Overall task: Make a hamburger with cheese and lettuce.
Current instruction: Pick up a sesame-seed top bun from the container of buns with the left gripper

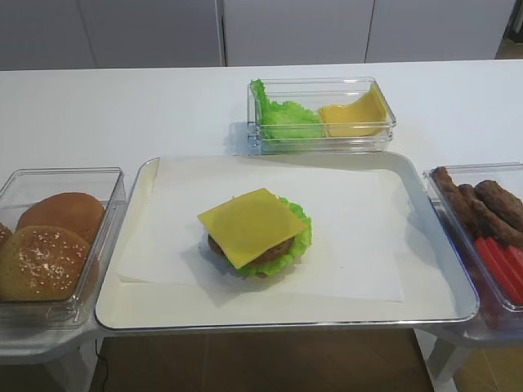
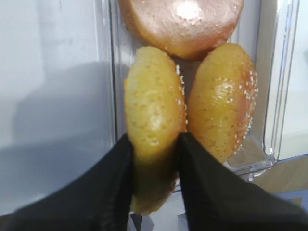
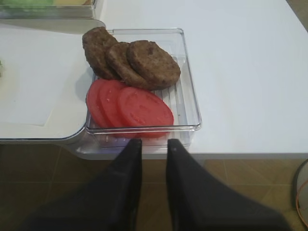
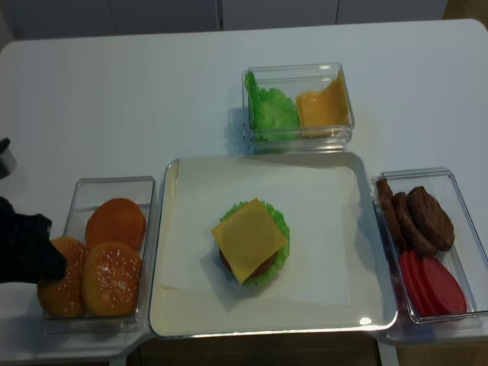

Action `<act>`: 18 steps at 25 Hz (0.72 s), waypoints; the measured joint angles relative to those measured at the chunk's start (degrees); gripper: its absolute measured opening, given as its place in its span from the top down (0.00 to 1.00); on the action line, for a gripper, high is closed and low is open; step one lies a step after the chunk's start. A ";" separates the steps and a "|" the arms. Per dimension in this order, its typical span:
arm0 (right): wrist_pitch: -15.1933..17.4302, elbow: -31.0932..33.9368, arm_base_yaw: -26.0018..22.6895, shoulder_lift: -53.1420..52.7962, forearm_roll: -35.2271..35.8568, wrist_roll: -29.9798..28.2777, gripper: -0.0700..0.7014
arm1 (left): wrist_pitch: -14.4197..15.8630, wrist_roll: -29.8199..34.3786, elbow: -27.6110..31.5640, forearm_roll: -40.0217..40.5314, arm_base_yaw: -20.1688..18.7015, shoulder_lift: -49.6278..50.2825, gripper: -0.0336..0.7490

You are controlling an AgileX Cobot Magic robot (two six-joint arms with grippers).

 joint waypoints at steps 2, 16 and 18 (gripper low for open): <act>0.00 0.00 0.00 0.00 0.00 0.00 0.74 | 0.00 0.00 0.00 0.00 0.00 -0.09 0.70; 0.00 0.00 0.00 0.00 0.00 0.00 0.73 | 0.00 0.11 0.00 -0.97 0.00 -0.92 0.74; 0.00 0.00 0.00 0.00 0.00 0.00 0.73 | 0.00 0.11 0.00 -2.01 0.00 -0.92 0.74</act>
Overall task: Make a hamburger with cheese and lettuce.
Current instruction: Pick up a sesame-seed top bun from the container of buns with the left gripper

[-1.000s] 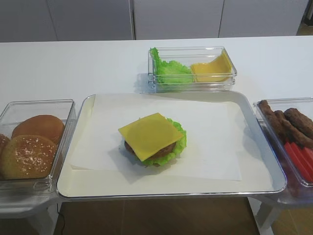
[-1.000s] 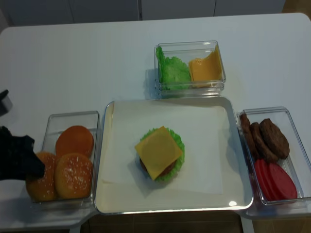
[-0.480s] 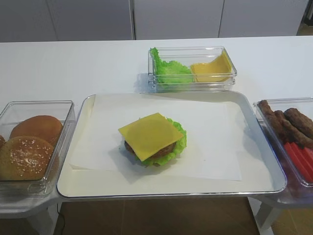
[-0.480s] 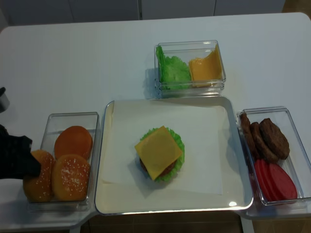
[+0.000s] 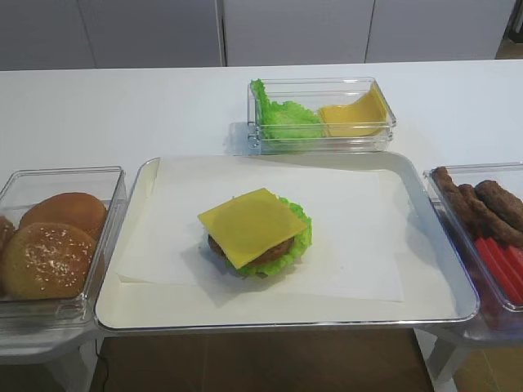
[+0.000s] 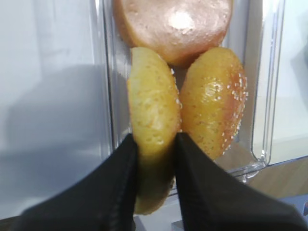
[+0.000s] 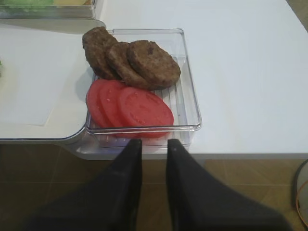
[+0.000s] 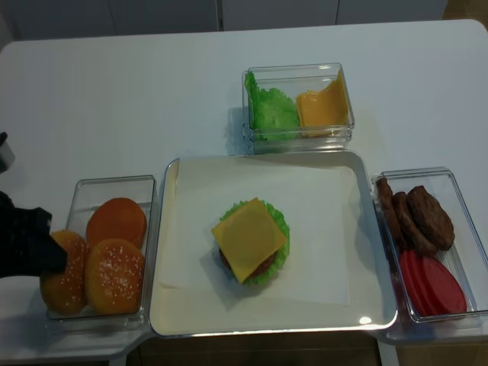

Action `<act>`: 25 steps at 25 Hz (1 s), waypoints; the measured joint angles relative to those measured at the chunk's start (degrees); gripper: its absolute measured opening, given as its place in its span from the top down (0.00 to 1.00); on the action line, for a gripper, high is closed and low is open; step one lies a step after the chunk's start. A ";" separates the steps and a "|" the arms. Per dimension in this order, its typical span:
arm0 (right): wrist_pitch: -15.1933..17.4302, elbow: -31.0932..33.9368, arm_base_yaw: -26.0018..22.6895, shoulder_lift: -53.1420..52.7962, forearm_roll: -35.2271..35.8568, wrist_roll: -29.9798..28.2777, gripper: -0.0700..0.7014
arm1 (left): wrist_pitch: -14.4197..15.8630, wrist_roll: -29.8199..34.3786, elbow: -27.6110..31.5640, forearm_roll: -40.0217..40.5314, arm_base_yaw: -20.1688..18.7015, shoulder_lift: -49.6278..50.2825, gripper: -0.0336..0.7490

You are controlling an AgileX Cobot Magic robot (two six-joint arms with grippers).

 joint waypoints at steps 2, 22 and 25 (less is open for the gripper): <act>0.00 0.00 0.00 0.00 0.00 0.00 0.74 | 0.00 0.00 0.00 -0.81 0.00 0.00 0.74; 0.00 0.00 0.00 0.00 0.00 -0.05 0.73 | 0.53 0.03 -2.24 -1.64 0.00 -8.71 0.75; 0.00 0.00 0.00 0.00 0.00 -0.05 0.74 | 0.75 -0.10 -5.62 -1.62 0.00 -9.58 0.75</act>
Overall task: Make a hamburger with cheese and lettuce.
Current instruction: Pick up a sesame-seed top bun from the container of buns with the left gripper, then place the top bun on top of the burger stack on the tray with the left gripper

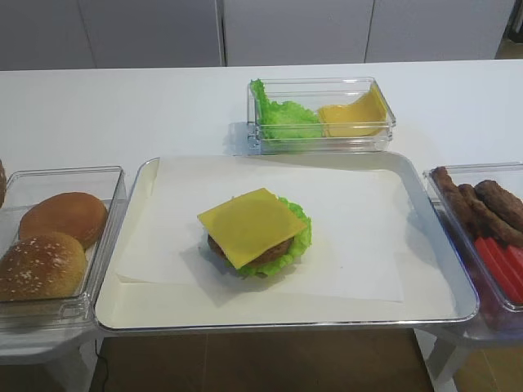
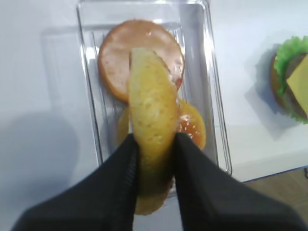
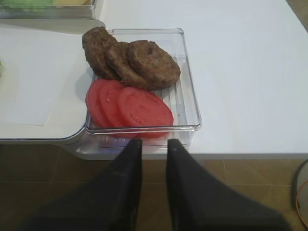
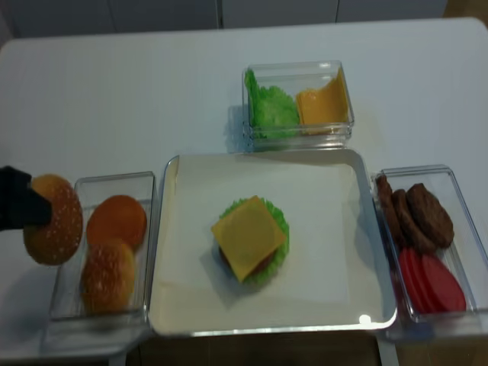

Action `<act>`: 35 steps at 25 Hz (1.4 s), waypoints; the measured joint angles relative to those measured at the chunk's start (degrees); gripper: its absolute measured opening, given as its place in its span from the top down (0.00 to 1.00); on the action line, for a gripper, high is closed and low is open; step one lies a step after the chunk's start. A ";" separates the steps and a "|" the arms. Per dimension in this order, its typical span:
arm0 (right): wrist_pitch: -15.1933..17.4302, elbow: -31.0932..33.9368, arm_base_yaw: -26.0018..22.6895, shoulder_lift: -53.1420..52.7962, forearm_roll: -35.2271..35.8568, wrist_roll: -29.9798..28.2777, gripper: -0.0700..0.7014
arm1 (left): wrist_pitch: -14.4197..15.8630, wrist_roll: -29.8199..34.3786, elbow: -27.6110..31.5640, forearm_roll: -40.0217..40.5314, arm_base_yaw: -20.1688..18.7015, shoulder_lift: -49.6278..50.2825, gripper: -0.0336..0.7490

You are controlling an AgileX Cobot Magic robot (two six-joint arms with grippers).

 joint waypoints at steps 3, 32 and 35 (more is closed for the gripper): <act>0.00 0.00 0.00 0.00 0.00 0.00 0.74 | 0.14 -0.66 -2.49 -1.90 0.00 0.00 0.75; 0.00 0.00 0.00 0.00 0.00 0.10 0.74 | -6.36 -2.57 -2.97 -26.67 -28.87 8.33 0.76; 0.00 0.00 0.00 0.00 0.00 0.10 0.74 | -8.52 -2.57 -2.97 -29.72 -31.51 11.57 0.76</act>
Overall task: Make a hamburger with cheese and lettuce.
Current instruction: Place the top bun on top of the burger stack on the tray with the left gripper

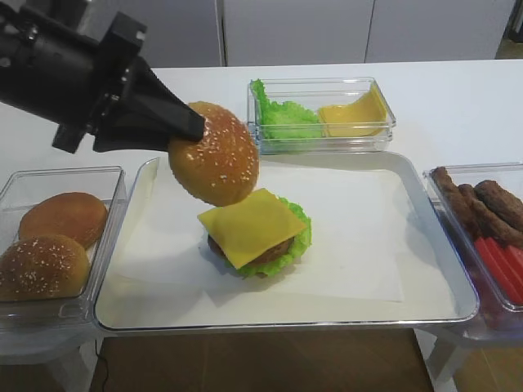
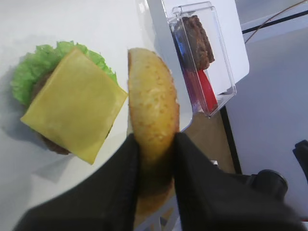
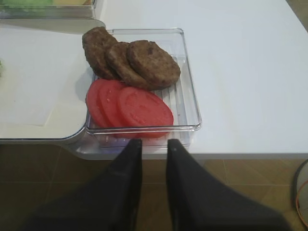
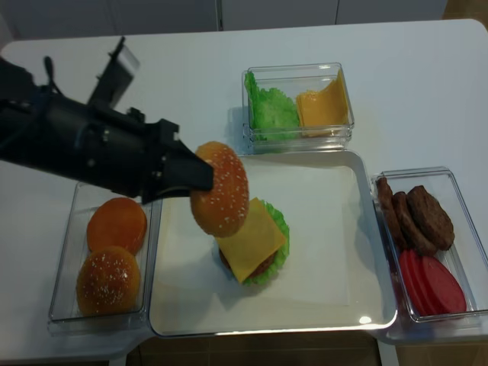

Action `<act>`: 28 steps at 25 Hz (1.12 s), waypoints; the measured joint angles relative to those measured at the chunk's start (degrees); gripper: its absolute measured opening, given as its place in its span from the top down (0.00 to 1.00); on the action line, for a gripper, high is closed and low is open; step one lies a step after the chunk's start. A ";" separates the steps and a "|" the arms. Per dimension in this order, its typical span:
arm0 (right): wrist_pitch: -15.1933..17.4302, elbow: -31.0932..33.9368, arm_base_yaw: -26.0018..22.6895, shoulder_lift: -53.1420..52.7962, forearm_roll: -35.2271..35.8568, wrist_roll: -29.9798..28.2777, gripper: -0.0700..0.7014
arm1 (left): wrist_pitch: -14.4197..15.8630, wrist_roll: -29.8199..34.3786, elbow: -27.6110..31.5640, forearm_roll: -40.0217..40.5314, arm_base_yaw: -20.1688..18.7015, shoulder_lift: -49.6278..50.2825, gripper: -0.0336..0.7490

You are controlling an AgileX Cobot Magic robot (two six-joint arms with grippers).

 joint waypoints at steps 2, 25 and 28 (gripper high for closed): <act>0.00 0.00 0.00 0.00 0.00 0.00 0.73 | -0.40 0.00 0.00 -1.54 -1.25 2.01 0.76; 0.00 0.00 0.00 0.00 0.00 0.00 0.73 | 1.75 3.28 0.00 -12.67 -3.68 15.25 0.76; 0.00 0.00 0.00 0.00 0.00 0.00 0.73 | 2.43 5.02 0.00 -13.82 -3.68 15.99 0.76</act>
